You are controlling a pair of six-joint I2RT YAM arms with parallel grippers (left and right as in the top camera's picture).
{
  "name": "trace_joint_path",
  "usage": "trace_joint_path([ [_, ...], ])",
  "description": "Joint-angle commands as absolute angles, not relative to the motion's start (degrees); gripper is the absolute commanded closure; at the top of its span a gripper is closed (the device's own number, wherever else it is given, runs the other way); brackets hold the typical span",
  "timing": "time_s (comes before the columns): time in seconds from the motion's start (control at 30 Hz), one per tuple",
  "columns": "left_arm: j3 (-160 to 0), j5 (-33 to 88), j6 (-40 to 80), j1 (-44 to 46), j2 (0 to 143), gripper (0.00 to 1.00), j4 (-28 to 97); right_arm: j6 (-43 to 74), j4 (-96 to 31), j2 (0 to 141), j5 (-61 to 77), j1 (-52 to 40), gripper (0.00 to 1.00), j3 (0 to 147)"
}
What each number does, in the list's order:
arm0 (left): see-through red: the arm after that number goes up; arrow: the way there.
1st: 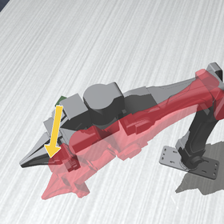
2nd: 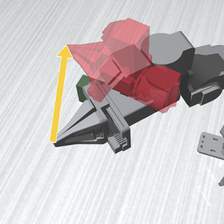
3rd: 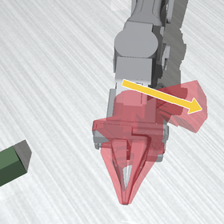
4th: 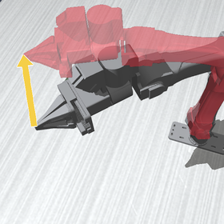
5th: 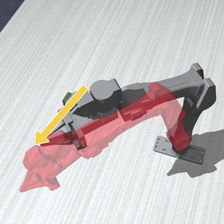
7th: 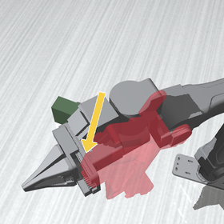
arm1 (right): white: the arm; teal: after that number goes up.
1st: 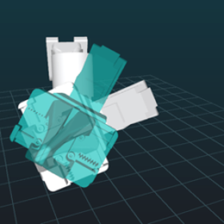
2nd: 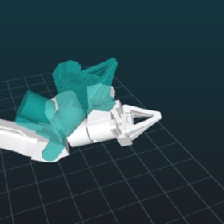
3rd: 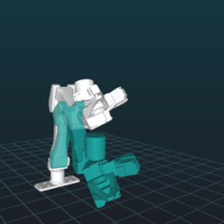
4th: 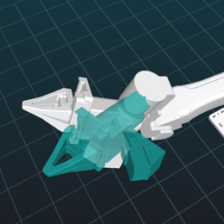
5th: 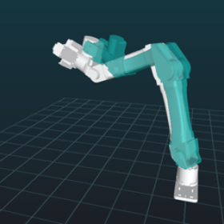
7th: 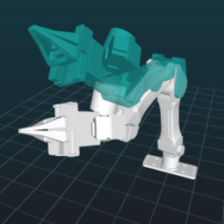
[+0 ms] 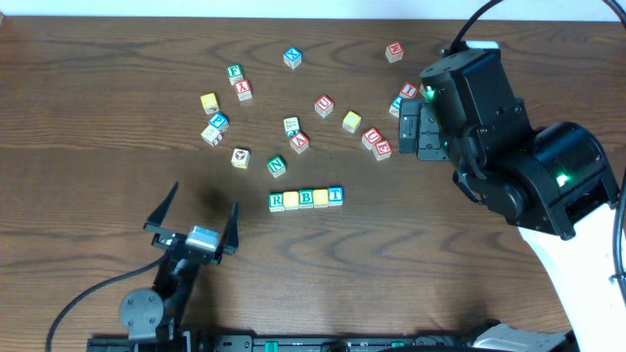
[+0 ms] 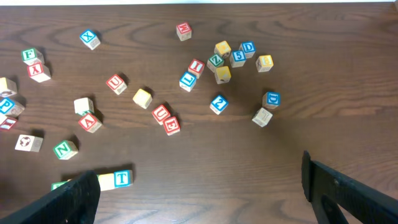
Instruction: Spell out ROBOT
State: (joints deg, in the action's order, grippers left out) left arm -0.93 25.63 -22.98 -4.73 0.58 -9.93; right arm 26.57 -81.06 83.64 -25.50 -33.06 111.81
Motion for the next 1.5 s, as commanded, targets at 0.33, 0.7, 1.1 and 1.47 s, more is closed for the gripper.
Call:
trace_joint_path([
  [0.33,-0.23,26.37,-21.54,-5.13,0.05,0.03,2.48,27.18,-81.03,83.68,-26.41,-33.04,0.01,112.6],
  [0.7,-0.23,26.37,-21.54,-5.13,0.23,0.03,2.48,27.18,-81.03,83.68,-26.41,-33.04,0.01,112.6],
  [1.1,-0.23,26.37,-21.54,-5.13,0.23,0.03,2.48,27.18,-81.03,83.68,-26.41,-33.1,0.01,112.6],
  [1.47,-0.23,26.37,-21.54,-5.13,0.23,0.03,2.48,26.44,-71.81,77.97,-27.49,-32.88,0.01,106.02],
])
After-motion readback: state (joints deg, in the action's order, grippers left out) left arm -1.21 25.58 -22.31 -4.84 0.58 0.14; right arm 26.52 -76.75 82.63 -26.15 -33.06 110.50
